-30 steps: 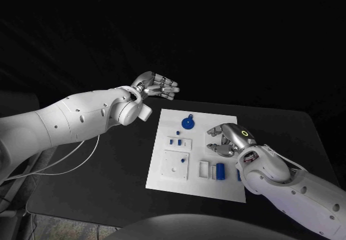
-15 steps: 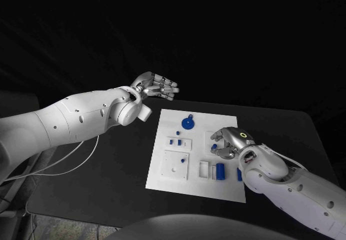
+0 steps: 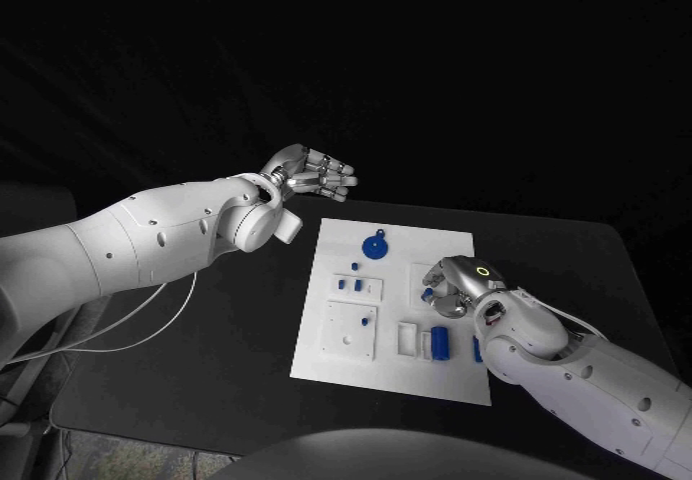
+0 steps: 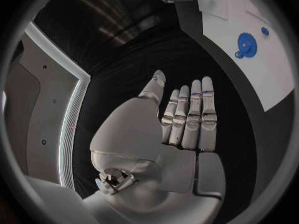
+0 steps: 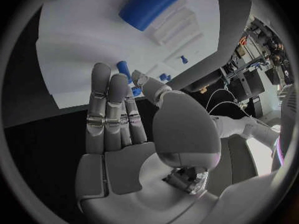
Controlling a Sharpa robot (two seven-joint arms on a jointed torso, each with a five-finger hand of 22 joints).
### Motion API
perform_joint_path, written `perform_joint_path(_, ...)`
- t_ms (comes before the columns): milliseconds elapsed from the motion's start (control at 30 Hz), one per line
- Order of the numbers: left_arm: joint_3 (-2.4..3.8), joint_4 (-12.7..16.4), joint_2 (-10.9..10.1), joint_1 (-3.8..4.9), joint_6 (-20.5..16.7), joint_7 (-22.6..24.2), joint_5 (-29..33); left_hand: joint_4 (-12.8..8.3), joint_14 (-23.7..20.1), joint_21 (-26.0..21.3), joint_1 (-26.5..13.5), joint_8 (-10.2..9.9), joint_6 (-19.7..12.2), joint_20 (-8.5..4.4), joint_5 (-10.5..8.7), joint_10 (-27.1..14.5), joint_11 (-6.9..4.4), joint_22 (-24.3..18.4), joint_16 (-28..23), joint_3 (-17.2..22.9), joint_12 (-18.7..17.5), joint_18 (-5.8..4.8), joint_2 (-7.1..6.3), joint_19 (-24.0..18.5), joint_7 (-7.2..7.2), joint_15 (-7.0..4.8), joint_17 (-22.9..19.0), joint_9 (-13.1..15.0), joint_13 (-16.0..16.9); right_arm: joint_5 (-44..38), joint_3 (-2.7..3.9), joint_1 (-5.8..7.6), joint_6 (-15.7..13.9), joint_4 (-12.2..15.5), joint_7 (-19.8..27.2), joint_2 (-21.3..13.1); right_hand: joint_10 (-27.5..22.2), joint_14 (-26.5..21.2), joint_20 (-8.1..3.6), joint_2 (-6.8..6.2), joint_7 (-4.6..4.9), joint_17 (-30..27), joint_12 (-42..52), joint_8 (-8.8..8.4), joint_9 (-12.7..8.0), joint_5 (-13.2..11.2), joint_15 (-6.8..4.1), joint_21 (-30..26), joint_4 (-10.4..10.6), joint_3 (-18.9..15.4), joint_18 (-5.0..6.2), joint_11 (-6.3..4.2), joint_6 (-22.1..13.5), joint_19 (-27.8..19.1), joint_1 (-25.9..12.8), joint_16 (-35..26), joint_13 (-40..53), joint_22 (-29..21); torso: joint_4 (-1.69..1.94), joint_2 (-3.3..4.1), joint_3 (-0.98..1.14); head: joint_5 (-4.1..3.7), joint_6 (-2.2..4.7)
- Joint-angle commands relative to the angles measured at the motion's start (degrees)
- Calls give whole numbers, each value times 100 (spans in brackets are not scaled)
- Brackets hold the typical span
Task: Assemble the parts on the task board
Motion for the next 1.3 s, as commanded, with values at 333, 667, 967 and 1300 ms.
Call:
perform_joint_path(333,5,9,16,7,202,48,88,48,-67,26,-20,-26,-51,4,-14,-57,-1,-24,-22,7,15,48,-15,12,9,12,-7,0,3,-140,-20,-3,132,-118,-2,113,70,-9,-62,56,-3,32,11,-12,4,-36,-35,21,-28,60,14,-22,95,180,-62,38,0,64,-1,0,5,3,-29)
perform_joint_path(667,5,18,21,7,354,98,96,52,-102,20,-21,-27,-79,13,-14,-90,11,-36,-22,13,14,50,-23,-3,19,23,-8,-1,3,-165,-60,-3,240,-230,-61,191,358,-11,-92,237,-30,51,44,-4,12,-35,-93,23,-40,93,-7,-108,197,183,11,37,13,102,-3,-1,-2,-2,-45)
perform_joint_path(967,5,16,15,7,473,105,269,68,-108,22,-29,-25,-28,18,-8,-88,7,-46,-22,33,16,55,22,-9,3,23,3,1,3,-258,-83,-3,223,-245,-222,231,761,-26,-221,545,-73,100,25,-11,28,-36,-190,118,-301,111,-171,-217,426,123,156,55,21,287,-4,0,1,-1,-66)
perform_joint_path(1300,5,9,14,7,484,111,304,69,-108,22,-30,-25,-28,18,-8,-89,7,-46,-22,33,16,55,22,-9,3,23,3,1,3,-265,-91,1,-253,-119,-237,222,1026,-12,-273,636,-139,125,39,-8,74,-33,-237,174,-443,348,-210,-282,656,79,133,17,43,493,-6,0,10,9,-77)
